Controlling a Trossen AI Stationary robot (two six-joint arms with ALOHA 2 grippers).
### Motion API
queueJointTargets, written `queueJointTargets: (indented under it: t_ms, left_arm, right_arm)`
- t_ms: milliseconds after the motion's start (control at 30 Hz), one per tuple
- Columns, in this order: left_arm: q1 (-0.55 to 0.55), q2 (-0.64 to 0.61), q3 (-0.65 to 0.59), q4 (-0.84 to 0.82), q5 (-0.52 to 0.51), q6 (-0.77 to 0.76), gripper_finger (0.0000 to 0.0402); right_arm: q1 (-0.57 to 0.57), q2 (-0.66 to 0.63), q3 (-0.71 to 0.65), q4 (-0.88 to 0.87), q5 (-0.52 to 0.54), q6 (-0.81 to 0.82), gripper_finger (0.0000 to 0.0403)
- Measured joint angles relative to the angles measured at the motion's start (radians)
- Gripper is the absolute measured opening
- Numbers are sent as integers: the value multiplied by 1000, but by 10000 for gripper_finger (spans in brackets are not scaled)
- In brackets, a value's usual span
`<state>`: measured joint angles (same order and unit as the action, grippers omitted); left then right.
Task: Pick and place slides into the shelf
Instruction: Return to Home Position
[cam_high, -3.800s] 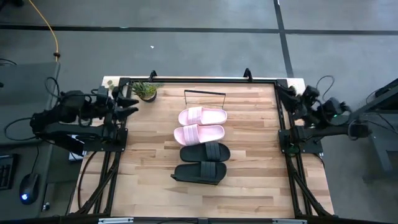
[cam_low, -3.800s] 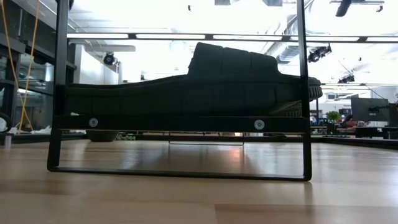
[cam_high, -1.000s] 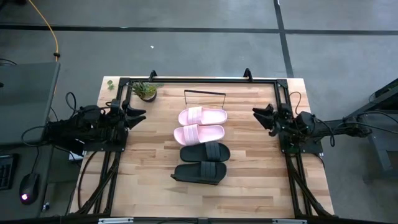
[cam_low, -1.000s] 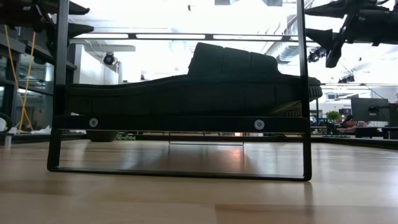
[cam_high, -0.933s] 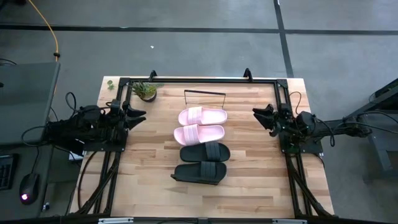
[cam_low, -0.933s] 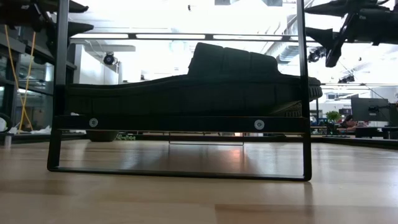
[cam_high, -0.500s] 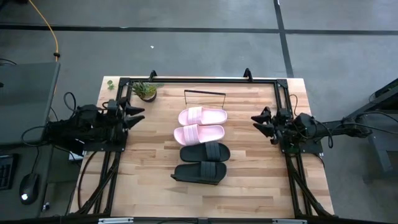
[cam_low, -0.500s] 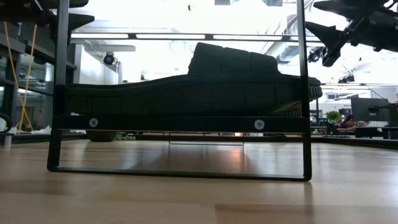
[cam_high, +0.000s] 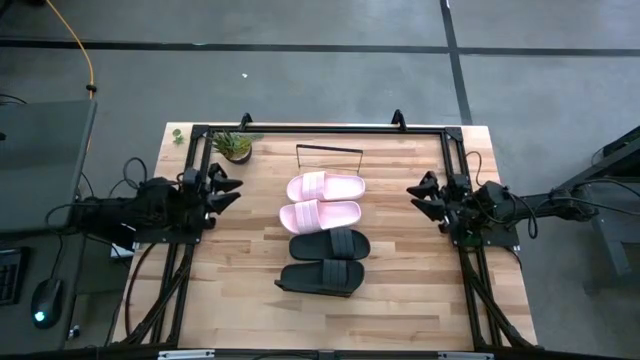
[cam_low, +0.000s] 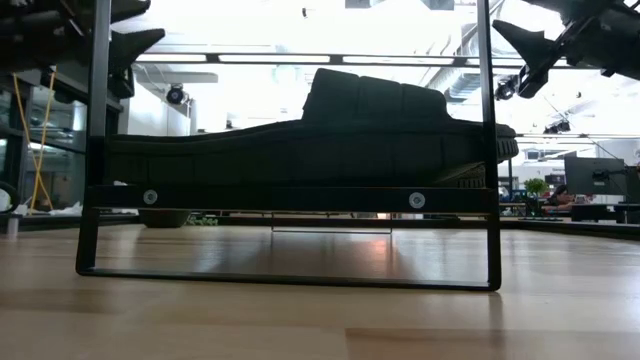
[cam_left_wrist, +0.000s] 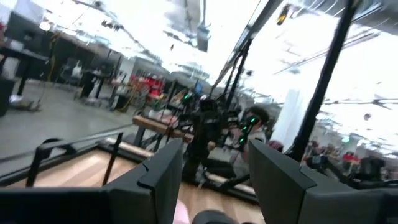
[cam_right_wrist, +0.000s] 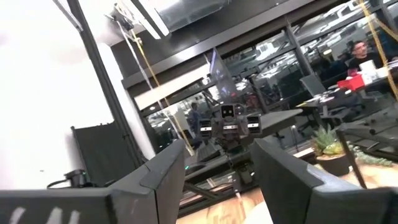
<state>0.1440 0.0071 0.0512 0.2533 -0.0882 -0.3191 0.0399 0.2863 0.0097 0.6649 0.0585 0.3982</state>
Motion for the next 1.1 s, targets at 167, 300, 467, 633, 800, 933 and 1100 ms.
queueJointTargets:
  t_ms: [167,300,467,633,800,933,1100]
  left_arm:
    - [0,-1,-31,35,39,24,168]
    - [0,0,-43,-12,56,35,168]
    - [0,-1,-43,-63,56,55,168]
    - [0,-1,-43,-96,56,81,168]
    - [0,-1,-42,-175,56,83,168]
    - [0,0,-42,-222,55,86,168]
    - [0,0,-42,-233,55,88,168]
  right_arm:
    - [0,0,0,-2,-19,25,179]
    - [0,0,0,-3,-34,28,179]
    - [0,0,0,-6,-39,14,179]
    - [0,0,-1,-78,-67,4,179]
    - [0,0,-1,-161,-67,-13,179]
    - [0,0,-1,-218,-69,-45,179]
    - [0,0,-1,-333,-140,-113,179]
